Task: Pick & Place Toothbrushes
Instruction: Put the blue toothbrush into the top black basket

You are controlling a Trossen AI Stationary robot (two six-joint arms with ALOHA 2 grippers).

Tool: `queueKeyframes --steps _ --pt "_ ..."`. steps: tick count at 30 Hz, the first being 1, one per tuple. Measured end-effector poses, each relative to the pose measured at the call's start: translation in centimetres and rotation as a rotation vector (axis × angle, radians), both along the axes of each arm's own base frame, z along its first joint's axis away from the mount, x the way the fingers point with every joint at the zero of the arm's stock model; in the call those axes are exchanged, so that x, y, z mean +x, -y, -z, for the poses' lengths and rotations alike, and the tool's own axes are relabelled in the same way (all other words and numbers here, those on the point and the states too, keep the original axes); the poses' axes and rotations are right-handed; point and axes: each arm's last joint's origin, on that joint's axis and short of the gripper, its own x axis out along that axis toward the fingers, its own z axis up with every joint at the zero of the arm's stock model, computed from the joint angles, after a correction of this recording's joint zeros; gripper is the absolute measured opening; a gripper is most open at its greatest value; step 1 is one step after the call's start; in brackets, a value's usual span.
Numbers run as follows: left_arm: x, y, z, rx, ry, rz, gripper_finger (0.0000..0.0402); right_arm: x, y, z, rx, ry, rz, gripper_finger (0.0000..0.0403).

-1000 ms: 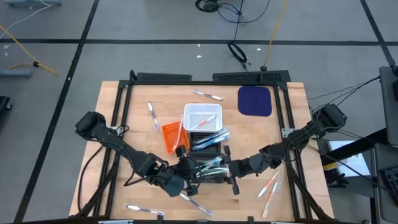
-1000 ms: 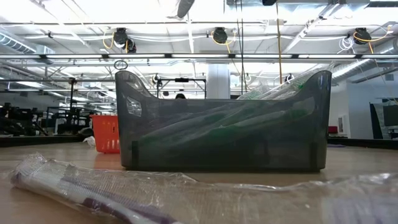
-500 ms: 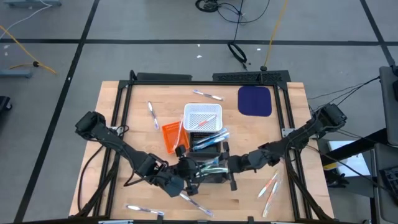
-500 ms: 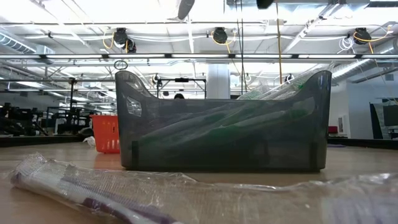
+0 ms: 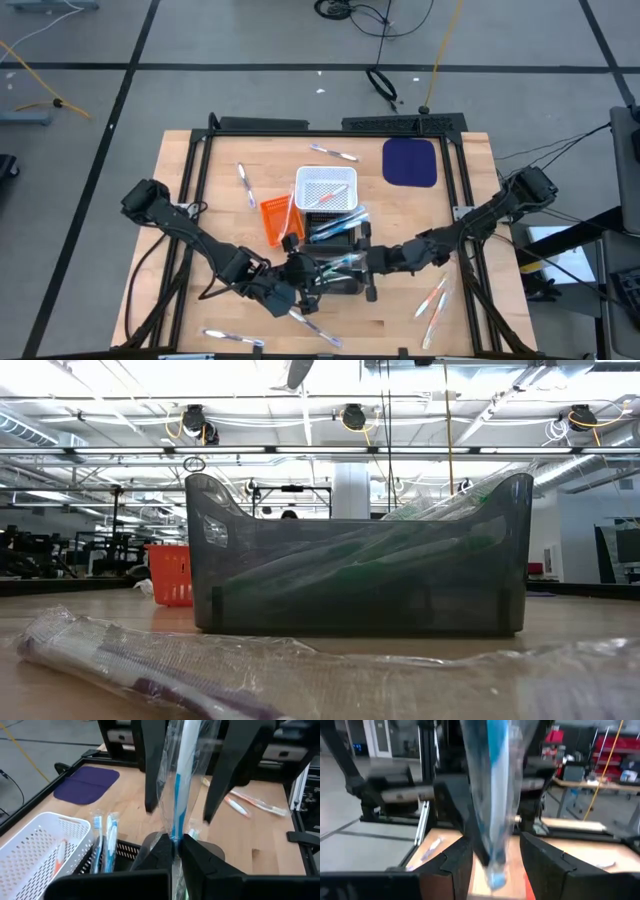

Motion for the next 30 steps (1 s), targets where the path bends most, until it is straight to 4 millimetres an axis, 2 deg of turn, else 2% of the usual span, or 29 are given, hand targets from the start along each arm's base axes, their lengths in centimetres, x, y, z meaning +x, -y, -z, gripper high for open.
queueKeyframes --steps 5,8,10,13,14,19,30 --pt "0.0 0.0 0.01 0.0 0.0 0.0 0.0007 -0.04 0.02 -0.83 0.009 0.081 0.002 0.0153" --pt "0.0 0.0 0.01 0.0 -0.001 0.0 0.0008 -0.04 0.02 -0.88 0.018 0.085 0.001 0.0135" --pt "0.0 0.0 0.01 0.001 -0.001 0.0 0.0016 -0.04 0.02 -0.89 0.019 0.086 0.001 0.0104" --pt "-0.01 -0.01 0.03 0.003 -0.003 -0.001 0.0015 -0.04 0.01 -0.84 0.013 0.081 -0.001 0.0031" --pt "-0.01 -0.01 0.04 0.004 -0.004 -0.001 0.0013 -0.04 0.0 -0.82 0.003 0.079 0.001 0.002" --pt "-0.03 -0.02 0.07 0.007 -0.008 0.0 0.0013 -0.04 -0.01 -0.77 -0.002 0.075 0.0 0.0018" --pt "-0.64 0.15 0.31 0.072 -0.084 0.066 0.0086 -0.5 -0.07 -0.34 -0.083 0.025 0.083 0.0017"
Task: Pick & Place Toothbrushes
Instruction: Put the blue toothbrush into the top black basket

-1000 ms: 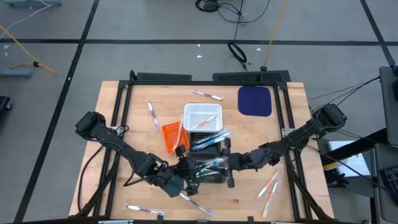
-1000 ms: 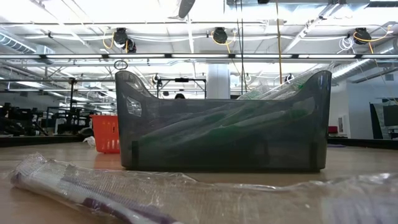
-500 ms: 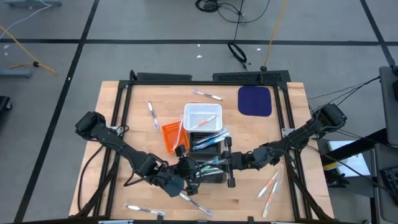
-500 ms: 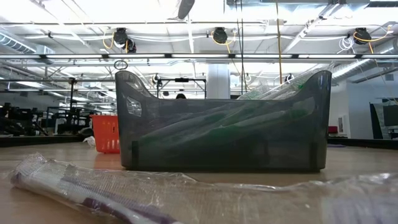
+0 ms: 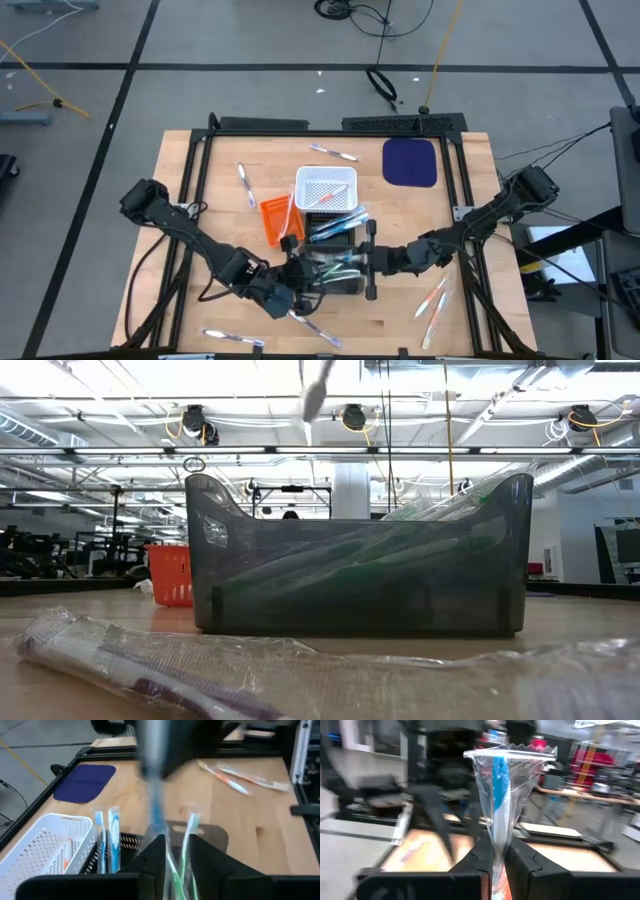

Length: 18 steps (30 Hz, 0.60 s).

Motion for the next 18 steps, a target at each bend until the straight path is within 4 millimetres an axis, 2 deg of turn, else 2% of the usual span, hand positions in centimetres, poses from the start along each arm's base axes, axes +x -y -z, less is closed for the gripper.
queueKeyframes --steps 4,9,14,18 --pt "-0.7 0.1 0.2 -0.004 -0.041 -0.011 0.0097 -1.1 0.9 0.7 -0.011 -0.018 0.094 0.0017" --pt "-1.3 0.3 0.3 -0.051 -0.054 -0.038 0.0099 -2.8 3.4 2.2 0.076 0.035 0.16 0.0017" --pt "-1.6 0.8 0.3 -0.062 -0.049 -0.032 0.0099 -4.2 6.3 4.8 0.232 0.105 0.223 0.0017" --pt "-1.6 0.8 0.3 -0.077 -0.044 -0.042 0.0099 -4.8 8.1 6.7 0.323 0.097 0.284 0.0017"
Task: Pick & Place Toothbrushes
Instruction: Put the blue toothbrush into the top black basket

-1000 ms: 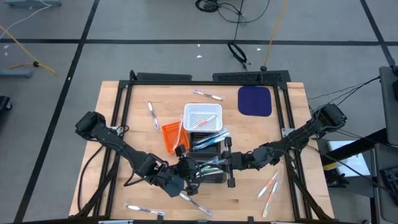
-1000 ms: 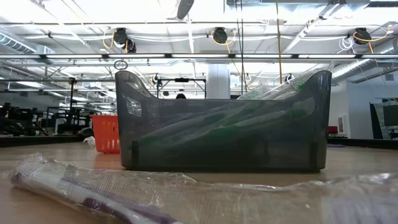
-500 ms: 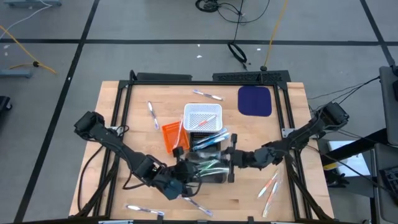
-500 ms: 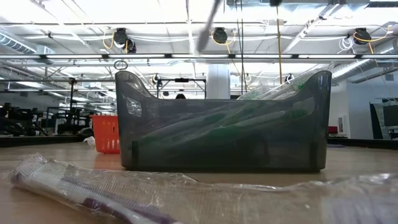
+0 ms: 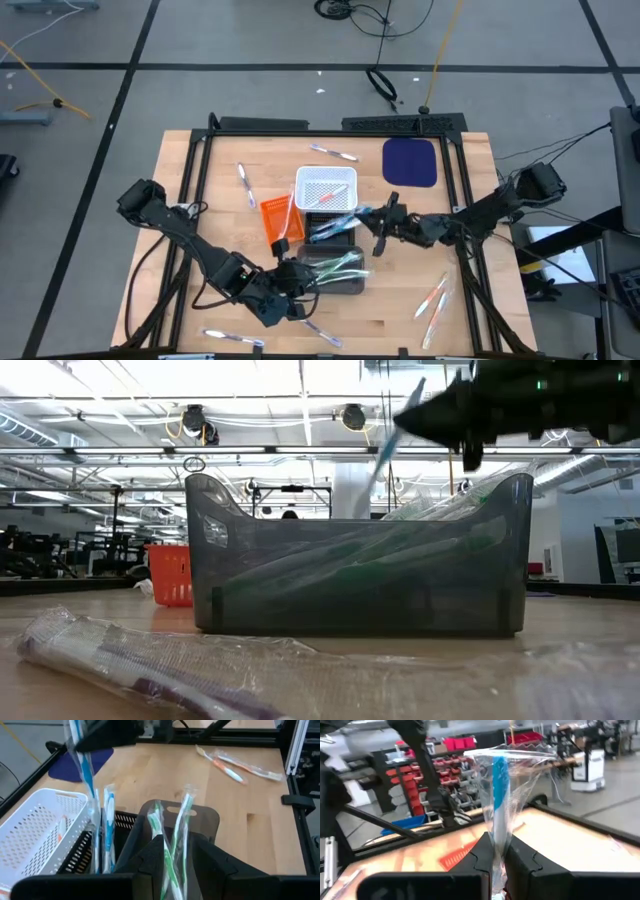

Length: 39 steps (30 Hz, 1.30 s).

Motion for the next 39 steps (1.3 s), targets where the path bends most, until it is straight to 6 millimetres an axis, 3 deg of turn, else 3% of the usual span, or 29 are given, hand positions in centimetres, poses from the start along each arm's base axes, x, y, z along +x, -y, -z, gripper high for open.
queueKeyframes --steps 5,16,23,34,39 --pt "0.1 -0.2 0.0 -0.002 0.002 -0.006 0.0099 0.3 0.9 0.8 0.046 -0.002 0.03 0.0017" --pt "0.2 -0.3 0.0 -0.008 0.006 -0.013 0.0099 1.8 0.7 2.9 0.09 0.054 0.005 0.0017" --pt "0.3 -0.4 0.0 -0.004 0.01 -0.021 0.0099 4.0 0.5 4.3 0.107 0.021 -0.011 0.0017" --pt "0.3 -0.4 0.0 -0.005 0.01 -0.022 0.0099 5.6 0.6 4.6 0.106 0.024 -0.032 0.0018" --pt "0.3 -0.4 0.0 -0.005 0.01 -0.022 0.0099 5.6 0.6 4.9 0.08 -0.009 -0.03 0.0064"
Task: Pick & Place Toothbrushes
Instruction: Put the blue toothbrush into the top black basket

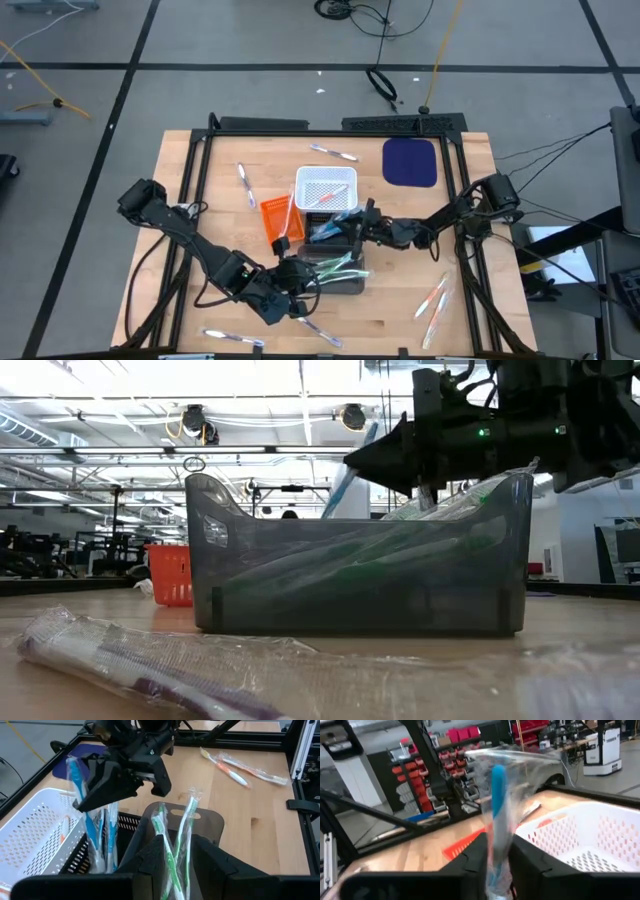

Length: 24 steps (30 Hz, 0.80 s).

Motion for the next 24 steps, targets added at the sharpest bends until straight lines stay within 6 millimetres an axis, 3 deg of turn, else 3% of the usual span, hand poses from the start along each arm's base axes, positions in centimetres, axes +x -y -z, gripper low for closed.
queueKeyframes --steps 16,24 --pt "0.0 0.0 0.1 0.006 -0.006 0.002 0.0099 0.0 0.1 0.2 -0.069 -0.043 0.006 0.0169" --pt "0.0 0.0 0.1 0.008 -0.009 0.002 0.0099 -0.5 0.2 -2.2 -0.144 0.004 0.015 0.02"
